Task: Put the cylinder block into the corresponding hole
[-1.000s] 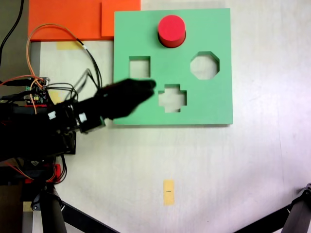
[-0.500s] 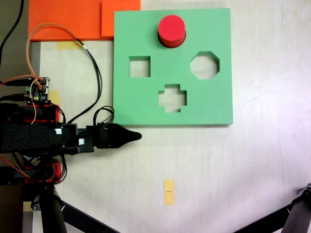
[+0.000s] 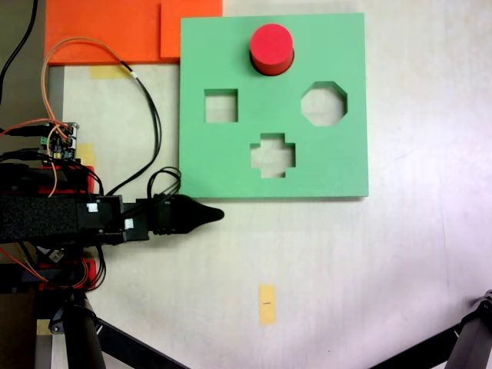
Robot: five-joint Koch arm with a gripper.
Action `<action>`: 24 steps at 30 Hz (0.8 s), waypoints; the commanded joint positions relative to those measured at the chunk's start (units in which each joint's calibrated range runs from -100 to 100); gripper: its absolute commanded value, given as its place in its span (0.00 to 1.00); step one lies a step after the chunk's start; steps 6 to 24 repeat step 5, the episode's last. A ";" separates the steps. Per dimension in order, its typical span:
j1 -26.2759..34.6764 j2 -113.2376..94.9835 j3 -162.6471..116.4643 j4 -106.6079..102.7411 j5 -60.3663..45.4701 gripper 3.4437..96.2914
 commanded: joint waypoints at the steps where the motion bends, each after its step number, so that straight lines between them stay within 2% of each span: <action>1: 0.00 -0.55 -0.78 -6.68 -0.44 0.50; 24: 0.00 -0.55 -0.78 -6.68 -0.44 0.50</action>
